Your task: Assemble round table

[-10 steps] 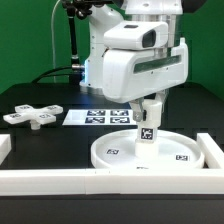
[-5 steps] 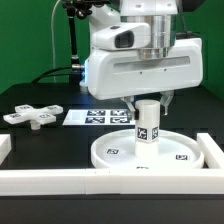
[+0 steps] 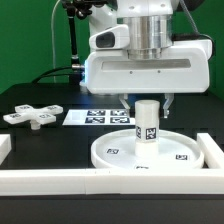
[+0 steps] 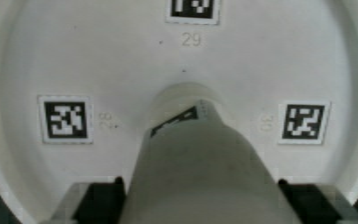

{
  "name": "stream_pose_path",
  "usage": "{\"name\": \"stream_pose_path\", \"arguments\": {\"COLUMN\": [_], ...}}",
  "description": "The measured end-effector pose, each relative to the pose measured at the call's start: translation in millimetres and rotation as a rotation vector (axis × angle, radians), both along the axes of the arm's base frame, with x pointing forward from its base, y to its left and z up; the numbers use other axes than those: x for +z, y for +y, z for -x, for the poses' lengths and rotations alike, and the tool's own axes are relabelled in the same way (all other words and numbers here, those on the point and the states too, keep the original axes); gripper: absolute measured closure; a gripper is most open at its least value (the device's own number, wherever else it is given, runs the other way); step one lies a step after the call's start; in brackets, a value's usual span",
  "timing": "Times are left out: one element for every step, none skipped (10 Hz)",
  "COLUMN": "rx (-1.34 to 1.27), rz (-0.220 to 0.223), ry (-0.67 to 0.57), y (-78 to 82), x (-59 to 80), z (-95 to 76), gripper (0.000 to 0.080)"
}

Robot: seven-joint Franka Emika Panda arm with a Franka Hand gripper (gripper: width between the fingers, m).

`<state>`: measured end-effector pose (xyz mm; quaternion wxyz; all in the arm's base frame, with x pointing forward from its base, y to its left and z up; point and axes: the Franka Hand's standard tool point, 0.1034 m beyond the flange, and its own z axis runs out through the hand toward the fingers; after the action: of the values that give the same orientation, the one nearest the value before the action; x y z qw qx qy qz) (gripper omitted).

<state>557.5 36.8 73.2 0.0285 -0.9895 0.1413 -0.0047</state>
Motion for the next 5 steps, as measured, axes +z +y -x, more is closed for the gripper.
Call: {"name": "stream_pose_path", "arguments": {"rx": [-0.080,-0.142,-0.207,-0.269,-0.299], "rz": [-0.006,-0.009,-0.012,-0.018,-0.022], "ry": [0.005,0.008,0.012,0.017,0.019], "y": [0.0,0.0,0.1,0.2,-0.1], "x": [-0.1,-0.3,-0.4,-0.5,-0.6], "z": [0.1,0.1,0.1,0.2,0.2], "gripper": [0.0390,0.0390,0.0390,0.0390,0.0390]}}
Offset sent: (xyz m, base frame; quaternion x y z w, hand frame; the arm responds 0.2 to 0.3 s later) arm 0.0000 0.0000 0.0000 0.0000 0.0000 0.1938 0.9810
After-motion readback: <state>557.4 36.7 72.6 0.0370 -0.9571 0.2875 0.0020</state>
